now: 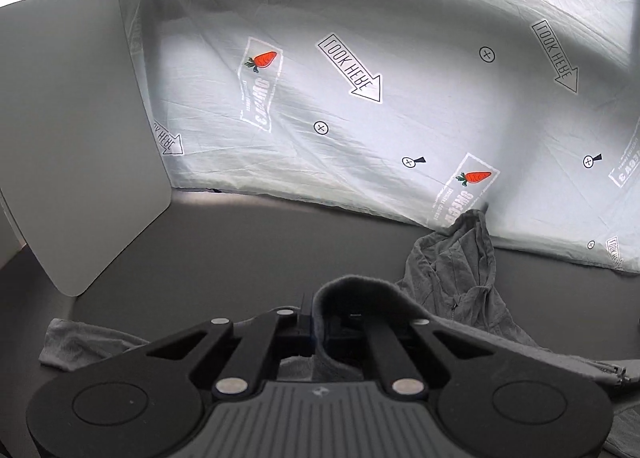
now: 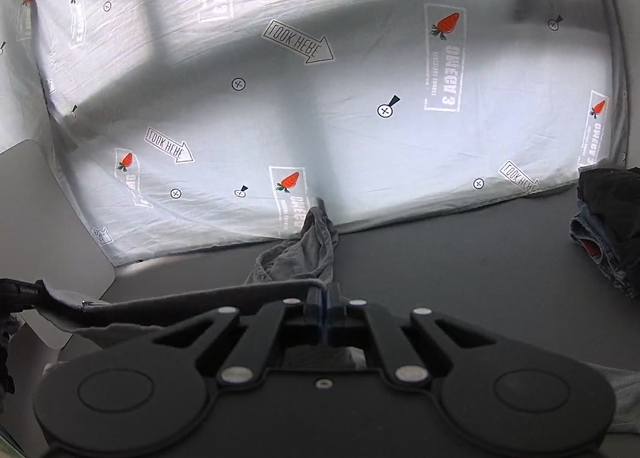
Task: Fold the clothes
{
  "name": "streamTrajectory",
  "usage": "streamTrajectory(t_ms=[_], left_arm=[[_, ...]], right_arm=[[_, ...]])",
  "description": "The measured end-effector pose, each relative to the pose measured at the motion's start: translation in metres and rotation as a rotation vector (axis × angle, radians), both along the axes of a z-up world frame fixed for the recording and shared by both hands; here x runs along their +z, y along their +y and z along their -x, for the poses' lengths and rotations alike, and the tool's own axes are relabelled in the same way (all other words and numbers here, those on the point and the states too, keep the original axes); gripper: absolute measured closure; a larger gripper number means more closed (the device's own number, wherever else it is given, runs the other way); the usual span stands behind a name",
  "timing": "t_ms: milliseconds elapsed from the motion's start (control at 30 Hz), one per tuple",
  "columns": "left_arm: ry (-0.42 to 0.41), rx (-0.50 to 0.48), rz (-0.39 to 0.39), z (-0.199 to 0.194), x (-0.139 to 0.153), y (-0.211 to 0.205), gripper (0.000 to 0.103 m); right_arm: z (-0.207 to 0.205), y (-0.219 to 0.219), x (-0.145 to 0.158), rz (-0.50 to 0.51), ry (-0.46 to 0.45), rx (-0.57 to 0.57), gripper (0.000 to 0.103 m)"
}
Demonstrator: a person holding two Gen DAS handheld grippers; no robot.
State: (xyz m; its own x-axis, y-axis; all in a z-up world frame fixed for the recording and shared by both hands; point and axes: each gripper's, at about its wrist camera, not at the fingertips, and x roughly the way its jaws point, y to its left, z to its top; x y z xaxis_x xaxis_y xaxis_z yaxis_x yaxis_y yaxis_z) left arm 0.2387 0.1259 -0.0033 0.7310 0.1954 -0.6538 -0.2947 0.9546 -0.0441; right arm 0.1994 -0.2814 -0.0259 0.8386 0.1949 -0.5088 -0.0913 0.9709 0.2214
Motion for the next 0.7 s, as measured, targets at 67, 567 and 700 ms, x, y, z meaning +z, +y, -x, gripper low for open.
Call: streamTrajectory(t_ms=[67,567,700], left_arm=[[0.092,0.048,0.024,0.029,-0.018,0.003,0.098],[0.509,0.068,-0.022,0.112,-0.151,-0.037,0.072],[0.583,-0.006,-0.037,0.114,-0.160,-0.037,0.037]], right_arm=[[0.013,0.006,-0.010,0.041,0.057,0.047,0.101],[0.064,0.003,-0.141,0.217,0.561,0.203,0.096],[0.073,-0.001,-0.157,0.206,0.617,0.197,0.067]])
